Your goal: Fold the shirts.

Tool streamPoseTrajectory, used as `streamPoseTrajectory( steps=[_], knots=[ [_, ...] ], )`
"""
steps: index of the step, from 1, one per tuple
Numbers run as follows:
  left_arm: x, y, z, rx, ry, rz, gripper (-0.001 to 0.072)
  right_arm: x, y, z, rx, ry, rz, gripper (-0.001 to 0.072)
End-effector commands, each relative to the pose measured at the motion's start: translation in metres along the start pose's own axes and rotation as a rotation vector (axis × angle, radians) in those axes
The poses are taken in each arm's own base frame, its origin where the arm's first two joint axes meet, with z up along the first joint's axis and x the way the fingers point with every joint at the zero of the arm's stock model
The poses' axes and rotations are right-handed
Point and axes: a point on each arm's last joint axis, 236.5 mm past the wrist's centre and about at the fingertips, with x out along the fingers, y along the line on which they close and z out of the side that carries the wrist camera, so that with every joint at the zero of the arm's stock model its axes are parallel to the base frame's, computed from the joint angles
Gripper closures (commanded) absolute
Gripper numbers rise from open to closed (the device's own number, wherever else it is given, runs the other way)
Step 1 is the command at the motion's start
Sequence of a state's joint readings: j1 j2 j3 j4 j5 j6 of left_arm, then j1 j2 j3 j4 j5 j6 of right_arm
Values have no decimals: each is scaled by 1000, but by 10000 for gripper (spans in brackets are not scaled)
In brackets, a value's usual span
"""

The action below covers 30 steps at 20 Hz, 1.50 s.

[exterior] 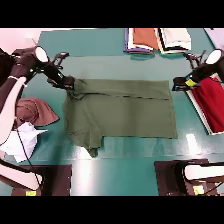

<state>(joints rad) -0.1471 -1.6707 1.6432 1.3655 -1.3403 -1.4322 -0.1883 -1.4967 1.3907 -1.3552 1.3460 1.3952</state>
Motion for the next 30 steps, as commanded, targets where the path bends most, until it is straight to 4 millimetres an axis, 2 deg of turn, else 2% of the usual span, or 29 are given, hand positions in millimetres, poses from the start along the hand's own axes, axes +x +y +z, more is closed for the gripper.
streamPoseTrajectory(
  steps=[1,3,5,7,10,12,14,16,17,18,19,21,24,27,30],
  knots=[
    [-47,-9,-8,7,-79,11,211,-13,-19,-50,45,41,2,418],
    [-60,-14,-33,0,-80,11,211,-9,-34,-99,111,117,17,408],
    [-61,-17,-67,-32,-68,9,210,-2,-48,-141,202,159,30,253],
    [-54,-20,-108,-80,-44,7,210,9,-48,-172,286,191,81,246],
    [-38,-25,-167,-174,-17,-9,210,24,-29,-191,351,176,215,247],
    [-32,-31,-196,-225,0,-27,210,34,-21,-203,370,204,242,247],
    [-31,-38,-212,-241,-3,-51,210,46,-11,-216,368,256,265,251],
    [-32,-41,-216,-245,2,-62,210,55,0,-225,340,304,274,266],
    [-32,-41,-217,-246,3,-64,210,60,6,-228,315,319,272,268],
    [-32,-43,-216,-247,2,-70,210,63,11,-229,286,329,267,328],
    [-32,-43,-216,-247,3,-70,210,64,13,-229,258,332,257,425],
    [-32,-43,-220,-247,17,-70,209,60,17,-218,200,286,230,694],
    [-29,-46,-227,-253,43,-81,209,38,17,-193,157,179,205,693],
    [-5,-58,-249,-305,98,-143,209,19,17,-174,130,106,189,693],
    [20,-83,-263,-415,116,-267,210,14,17,-166,126,83,188,693]
  ],
)
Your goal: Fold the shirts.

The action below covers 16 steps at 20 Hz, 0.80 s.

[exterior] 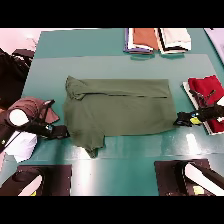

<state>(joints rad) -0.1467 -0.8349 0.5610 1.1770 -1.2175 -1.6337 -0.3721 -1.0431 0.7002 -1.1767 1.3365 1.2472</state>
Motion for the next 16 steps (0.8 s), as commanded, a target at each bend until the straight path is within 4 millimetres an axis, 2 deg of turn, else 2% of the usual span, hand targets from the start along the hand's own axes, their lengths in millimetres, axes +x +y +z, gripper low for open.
streamPoseTrajectory(
  steps=[1,5,9,10,11,12,16],
  knots=[
    [30,-18,-16,-113,17,-140,210,-9,4,7,-15,-32,-1,693],
    [50,-17,-21,-199,-5,-186,210,-9,5,6,-15,-26,1,693],
    [46,-33,-1,-213,-85,-270,213,-9,5,6,-15,-26,1,693],
    [45,-35,0,-219,-87,-280,233,-9,5,6,-15,-25,1,693],
    [44,-37,0,-200,-83,-281,488,-9,5,4,-16,-20,3,693],
    [41,-40,-4,-150,-66,-285,679,-10,6,4,-17,-15,3,693],
    [19,-35,-10,-2,0,-198,687,-31,12,11,-48,-24,-1,694]
  ],
)
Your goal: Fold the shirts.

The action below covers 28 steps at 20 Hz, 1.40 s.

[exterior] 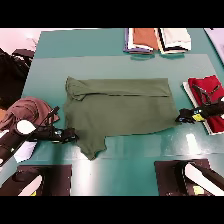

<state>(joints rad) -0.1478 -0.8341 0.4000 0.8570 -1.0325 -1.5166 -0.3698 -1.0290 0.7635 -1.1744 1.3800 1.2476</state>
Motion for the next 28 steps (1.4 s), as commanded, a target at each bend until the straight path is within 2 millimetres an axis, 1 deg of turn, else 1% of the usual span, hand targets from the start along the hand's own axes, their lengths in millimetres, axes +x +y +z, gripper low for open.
streamPoseTrajectory(
  steps=[1,2,4,6,7,8,9,11,12,13,15,17,18,20,21,23,25,27,28],
  knots=[
    [-21,3,-3,112,63,89,686,-17,7,1,-26,10,1,694],
    [-29,5,-3,144,78,121,686,-22,6,-1,-36,8,-14,693],
    [-42,5,-5,184,113,157,686,-32,-5,-12,-49,4,-89,694],
    [-58,-5,-3,224,93,160,687,-41,-19,-34,-55,19,-177,694],
    [-69,-13,-1,242,55,155,687,-46,-24,-45,-59,28,-217,693],
    [-80,-20,0,250,21,151,687,-51,-29,-52,-55,25,-252,693],
    [-91,-28,-1,260,-6,148,687,-58,-30,-54,-53,8,-271,694],
    [-110,-41,-2,293,-32,142,686,-70,-24,-47,-48,-46,-279,694],
    [-115,-45,2,304,-47,141,687,-76,-21,-40,-45,-65,-276,694],
    [-119,-50,10,318,-83,138,687,-80,-21,-33,-45,-75,-274,695],
    [-121,-57,36,342,-184,131,687,-81,-15,-10,-46,-97,-237,695],
    [-116,-58,67,372,-245,140,687,-74,-10,18,-37,-123,-183,695],
    [-111,-57,85,374,-257,155,687,-70,-14,29,-25,-118,-177,695],
    [-100,-58,123,413,-263,175,687,-62,-20,45,-8,-81,-169,695],
    [-93,-60,146,425,-268,182,686,-58,-22,55,-6,-69,-168,694],
    [-78,-62,188,443,-273,193,685,-51,-21,78,-11,-72,-168,695],
    [-63,-64,224,434,-272,197,685,-42,-14,102,-30,-74,-167,695],
    [-48,-62,251,427,-266,200,685,-31,-6,124,-44,-70,-164,694],
    [-42,-61,259,424,-260,202,684,-26,-3,134,-49,-69,-163,695]
  ],
)
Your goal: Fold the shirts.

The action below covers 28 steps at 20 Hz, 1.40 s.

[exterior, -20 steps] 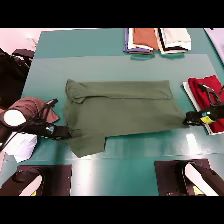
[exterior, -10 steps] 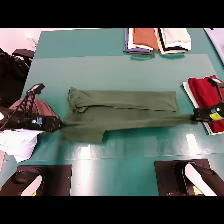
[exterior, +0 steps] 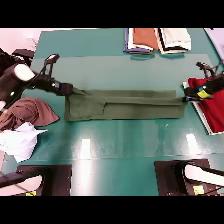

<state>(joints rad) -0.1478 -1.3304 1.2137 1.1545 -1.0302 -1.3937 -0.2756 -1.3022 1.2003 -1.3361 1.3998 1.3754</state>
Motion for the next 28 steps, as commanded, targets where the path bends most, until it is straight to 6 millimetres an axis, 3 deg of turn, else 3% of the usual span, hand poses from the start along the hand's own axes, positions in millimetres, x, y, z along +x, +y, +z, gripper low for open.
streamPoseTrajectory(
  steps=[1,4,5,6,7,9,10,11,12,13,14,15,17,19,21,24,25,26,28],
  knots=[
    [39,15,35,2,-5,7,684,21,15,39,-15,0,13,694],
    [45,18,41,-3,-21,13,682,30,19,60,-34,4,16,692],
    [44,18,42,-1,-22,12,592,30,19,65,-35,-2,18,687],
    [42,17,43,-5,-24,11,283,29,21,71,-31,-16,37,581],
    [38,15,46,-15,-27,8,118,26,24,77,-21,-36,75,421],
    [28,8,51,-6,-20,-3,122,17,25,79,-38,-64,159,377],
    [22,3,53,2,-13,-12,244,14,22,75,-34,-61,190,342],
    [18,-1,53,5,-4,-25,441,12,12,68,-18,-59,204,326],
    [16,-4,52,6,6,-35,593,13,-1,58,11,-52,203,326],
    [15,-7,50,4,15,-44,685,17,-15,47,45,-46,202,307],
    [15,-9,49,0,19,-52,684,24,-31,35,96,-33,203,157],
    [15,-12,50,-7,19,-65,684,32,-44,22,150,-14,210,88],
    [15,-25,51,-23,12,-111,684,50,-62,-1,240,31,252,88],
    [20,-40,50,2,11,-125,684,68,-59,-12,292,53,348,95],
    [27,-60,48,37,9,-140,684,83,-45,-11,300,49,426,151],
    [37,-90,48,74,-11,-161,685,97,-21,2,252,48,461,168],
    [39,-100,48,70,-22,-169,684,100,-14,8,221,46,452,250],
    [41,-110,49,75,-34,-177,684,100,-8,15,194,35,443,393],
    [44,-129,54,83,-72,-192,684,96,4,29,138,10,429,593]
  ],
)
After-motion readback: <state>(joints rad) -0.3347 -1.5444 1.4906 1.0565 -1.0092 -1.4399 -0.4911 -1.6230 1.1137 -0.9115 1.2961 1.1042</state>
